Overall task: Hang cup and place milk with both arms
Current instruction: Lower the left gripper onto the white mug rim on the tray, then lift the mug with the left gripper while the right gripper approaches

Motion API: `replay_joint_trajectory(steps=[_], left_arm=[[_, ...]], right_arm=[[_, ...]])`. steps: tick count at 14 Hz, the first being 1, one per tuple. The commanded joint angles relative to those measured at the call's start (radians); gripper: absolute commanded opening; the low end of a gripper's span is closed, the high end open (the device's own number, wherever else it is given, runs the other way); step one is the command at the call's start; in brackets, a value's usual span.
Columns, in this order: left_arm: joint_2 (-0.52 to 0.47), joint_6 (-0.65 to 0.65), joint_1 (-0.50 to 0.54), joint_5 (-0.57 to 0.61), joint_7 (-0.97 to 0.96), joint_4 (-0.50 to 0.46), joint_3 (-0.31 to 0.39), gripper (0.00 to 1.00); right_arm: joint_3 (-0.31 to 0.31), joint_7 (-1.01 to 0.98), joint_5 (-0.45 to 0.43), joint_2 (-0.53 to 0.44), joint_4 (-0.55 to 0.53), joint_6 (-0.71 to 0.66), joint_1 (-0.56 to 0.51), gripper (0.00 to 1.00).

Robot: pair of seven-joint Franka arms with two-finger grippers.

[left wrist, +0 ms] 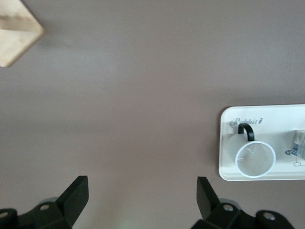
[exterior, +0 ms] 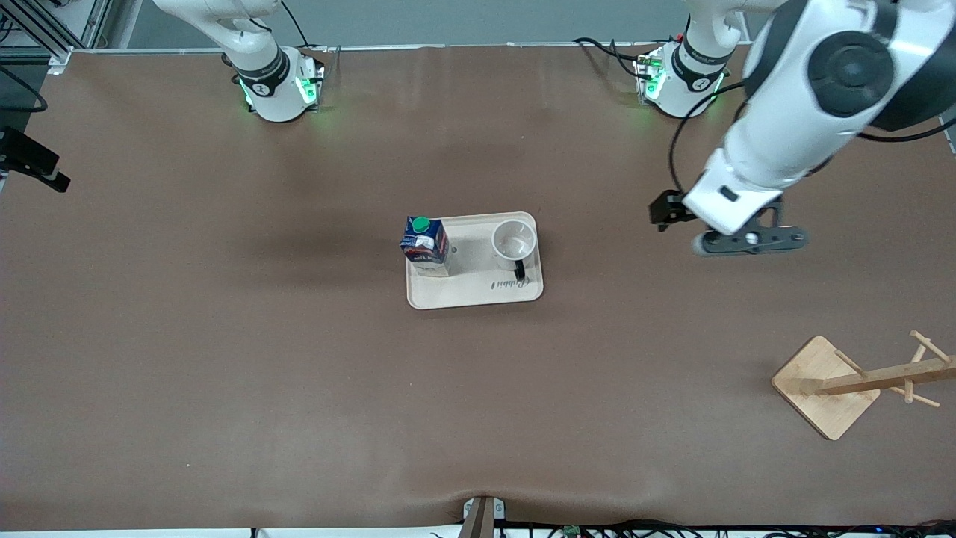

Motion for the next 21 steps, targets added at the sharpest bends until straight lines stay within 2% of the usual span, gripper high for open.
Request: replay_joint_trajectory(steps=[1, 3, 5, 7, 9, 10, 14, 15, 16, 17, 19, 21], left_arm=[[-0.012, 0.155, -0.037, 0.022, -0.08, -0.129, -0.021, 1.0], [0.005, 0.319, -0.088, 0.022, -0.139, -0.238, -0.027, 1.0], [0.043, 0.463, -0.157, 0.023, -0.242, -0.309, -0.027, 1.0], [0.117, 0.519, -0.222, 0.057, -0.355, -0.308, -0.027, 1.0], [0.19, 0.548, -0.267, 0.176, -0.495, -0.308, -0.028, 1.0], [0.224, 0.562, -0.289, 0.195, -0.552, -0.306, -0.03, 0.94], [0.299, 0.607, -0.332, 0.198, -0.628, -0.308, -0.03, 0.85], [0.312, 0.623, -0.335, 0.198, -0.629, -0.309, -0.03, 0.75], [0.33, 0.636, -0.344, 0.198, -0.629, -0.309, -0.03, 0.61], [0.342, 0.637, -0.346, 0.198, -0.629, -0.309, -0.03, 0.43], [0.353, 0.64, -0.347, 0.198, -0.644, -0.308, -0.031, 0.0], [0.361, 0.64, -0.349, 0.198, -0.686, -0.306, -0.031, 0.0]], right_arm=[[0.0, -0.002, -0.017, 0.042, 0.025, 0.008, 0.005, 1.0], [0.0, -0.001, -0.013, 0.046, 0.025, 0.008, 0.007, 1.0], [0.0, -0.002, 0.003, 0.107, 0.026, 0.025, -0.003, 1.0], [0.0, -0.001, 0.003, 0.109, 0.029, 0.029, -0.001, 1.0], [0.0, 0.001, 0.004, 0.112, 0.028, 0.029, -0.007, 1.0], [0.0, 0.001, 0.003, 0.114, 0.029, 0.028, 0.0, 1.0], [0.0, 0.007, 0.032, 0.12, 0.025, 0.04, -0.004, 1.0], [0.0, 0.01, 0.047, 0.132, 0.02, 0.048, -0.009, 1.0], [0.0, 0.01, 0.049, 0.143, 0.023, 0.049, -0.01, 1.0], [-0.002, 0.01, 0.049, 0.146, 0.026, 0.051, -0.009, 1.0], [0.0, 0.011, 0.053, 0.15, 0.025, 0.048, -0.001, 1.0], [0.0, 0.013, 0.068, 0.164, 0.02, 0.045, -0.006, 1.0]])
